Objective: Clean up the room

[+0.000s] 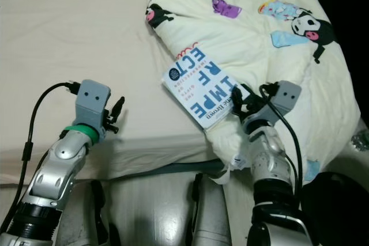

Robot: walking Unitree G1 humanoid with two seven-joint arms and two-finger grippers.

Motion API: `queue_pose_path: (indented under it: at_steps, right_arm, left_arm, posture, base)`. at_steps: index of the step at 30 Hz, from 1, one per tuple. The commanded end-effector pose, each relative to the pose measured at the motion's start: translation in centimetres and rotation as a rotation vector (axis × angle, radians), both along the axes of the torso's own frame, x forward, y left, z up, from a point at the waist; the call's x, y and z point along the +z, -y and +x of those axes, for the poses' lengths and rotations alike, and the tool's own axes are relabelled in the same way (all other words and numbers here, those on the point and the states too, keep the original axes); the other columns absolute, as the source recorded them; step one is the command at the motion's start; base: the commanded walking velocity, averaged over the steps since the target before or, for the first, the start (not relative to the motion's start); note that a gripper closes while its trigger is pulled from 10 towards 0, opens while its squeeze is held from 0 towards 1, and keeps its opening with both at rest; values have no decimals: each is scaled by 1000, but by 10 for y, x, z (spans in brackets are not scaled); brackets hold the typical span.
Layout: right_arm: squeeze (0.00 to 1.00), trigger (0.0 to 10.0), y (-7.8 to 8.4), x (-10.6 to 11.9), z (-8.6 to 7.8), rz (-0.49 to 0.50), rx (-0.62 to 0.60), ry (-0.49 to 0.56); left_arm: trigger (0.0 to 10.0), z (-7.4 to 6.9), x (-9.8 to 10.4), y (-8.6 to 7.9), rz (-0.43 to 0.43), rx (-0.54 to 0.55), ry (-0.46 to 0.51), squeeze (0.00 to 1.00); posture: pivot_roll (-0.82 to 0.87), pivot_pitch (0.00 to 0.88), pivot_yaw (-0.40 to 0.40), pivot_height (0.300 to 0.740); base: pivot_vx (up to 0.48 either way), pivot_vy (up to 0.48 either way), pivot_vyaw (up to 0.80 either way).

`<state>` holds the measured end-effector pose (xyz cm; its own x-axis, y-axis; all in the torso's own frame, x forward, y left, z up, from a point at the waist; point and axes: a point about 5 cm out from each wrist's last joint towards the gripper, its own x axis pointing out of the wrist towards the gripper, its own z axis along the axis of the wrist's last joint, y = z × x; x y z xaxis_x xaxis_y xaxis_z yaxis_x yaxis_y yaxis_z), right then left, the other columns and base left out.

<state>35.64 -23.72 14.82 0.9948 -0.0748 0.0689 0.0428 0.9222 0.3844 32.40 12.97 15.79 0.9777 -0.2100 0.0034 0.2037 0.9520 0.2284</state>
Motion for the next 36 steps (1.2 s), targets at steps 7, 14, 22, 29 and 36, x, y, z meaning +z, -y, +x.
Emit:
queue_pose_path:
  at_steps: [7,14,22,29,36]
  right_arm:
    - [0,10000,-28,-15,-1,73,230,11]
    - [0,10000,-75,-17,-2,102,468,24]
    - [0,10000,-96,-29,-14,119,552,8]
    - [0,10000,-103,-35,-25,152,535,6]
    - [0,0,-86,-44,-20,165,391,-50]
  left_arm:
    - [10000,-2,-6,2,4,-8,-33,0]
    - [10000,-5,-7,-1,5,2,-36,0]
    - [10000,-5,-8,0,3,1,-38,0]
    - [10000,-5,-8,-1,3,4,-41,0]
    - [10000,-5,-9,2,2,-3,-43,0]
  posture:
    - [8,197,75,528]
    - [14,199,66,528]
    - [10,200,64,528]
    - [6,201,63,528]
    - [2,197,64,528]
  base:
    - [0,0,0]
    - [0,0,0]
    - [0,0,0]
    - [0,0,0]
    - [0,0,0]
